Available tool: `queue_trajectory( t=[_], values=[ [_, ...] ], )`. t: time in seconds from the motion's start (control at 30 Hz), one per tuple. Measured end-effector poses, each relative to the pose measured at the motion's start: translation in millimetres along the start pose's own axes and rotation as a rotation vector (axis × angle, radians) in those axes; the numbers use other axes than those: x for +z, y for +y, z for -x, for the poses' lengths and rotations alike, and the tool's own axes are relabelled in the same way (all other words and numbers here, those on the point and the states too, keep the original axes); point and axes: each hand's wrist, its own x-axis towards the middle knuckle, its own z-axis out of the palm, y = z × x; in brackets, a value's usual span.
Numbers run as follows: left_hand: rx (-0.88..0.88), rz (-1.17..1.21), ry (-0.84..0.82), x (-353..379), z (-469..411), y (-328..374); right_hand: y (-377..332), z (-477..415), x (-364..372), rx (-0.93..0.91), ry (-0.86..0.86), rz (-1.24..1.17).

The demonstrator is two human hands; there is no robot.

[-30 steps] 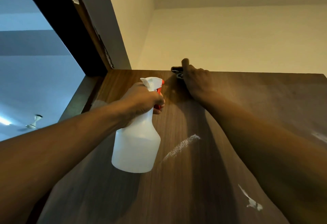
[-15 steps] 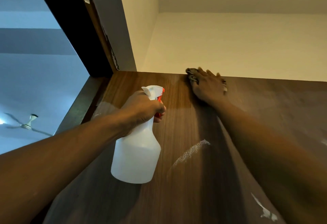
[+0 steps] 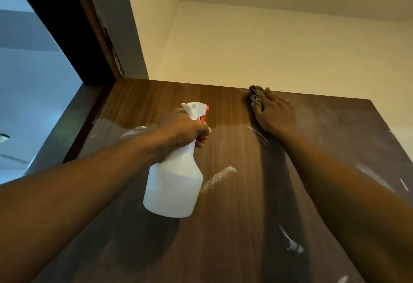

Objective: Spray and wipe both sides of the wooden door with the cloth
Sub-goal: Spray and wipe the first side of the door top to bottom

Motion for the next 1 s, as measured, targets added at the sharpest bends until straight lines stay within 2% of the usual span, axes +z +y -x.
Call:
queue_trajectory(
  t=[0.03,0.1,0.27,0.33,0.4,0.5,0.6,0.67,0.77,0.87,0.93,1.0],
  values=[
    [0.015,0.013,-0.009,4.6,-3.3,6.4,-3.8,-14.4,1.1,0.043,-0.03,-0.035],
    [0.037,0.03,-0.01,13.4,-10.6,17.4,-19.5,-35.1,3.0,0.015,-0.092,-0.077],
    [0.012,0.021,0.034,41.9,-19.4,31.0,-15.8,3.5,-4.0,-0.339,-0.161,-0.034],
    [-0.008,0.025,0.03,57.5,-19.2,34.6,14.5,32.8,-5.2,-0.4,-0.098,-0.021],
    [-0.014,-0.003,0.036,74.0,-19.1,37.6,58.8,37.1,-8.0,-0.346,-0.053,0.031],
    [-0.003,-0.039,0.049,97.4,-17.6,44.5,114.9,13.2,-17.1,-0.137,-0.044,0.036],
    [0.026,-0.071,0.088,120.2,-17.7,55.1,126.3,-22.9,-17.7,-0.033,-0.039,-0.007],
    [0.039,-0.066,0.106,137.9,-17.8,64.5,117.2,-38.2,-15.4,-0.09,-0.067,-0.027],
    [0.051,-0.087,0.122,162.6,-19.9,80.8,111.9,-31.5,-17.2,-0.316,-0.114,-0.005],
    [0.04,-0.085,0.105,186.8,-22.1,100.8,138.8,1.9,-21.1,-0.516,-0.148,-0.016],
    [0.047,-0.058,0.073,199.6,-23.3,110.6,174.0,18.5,-22.6,-0.534,-0.098,-0.023],
    [0.063,-0.041,0.047,211.3,-23.6,118.9,217.2,18.4,-27.2,-0.415,-0.029,-0.008]
  ],
)
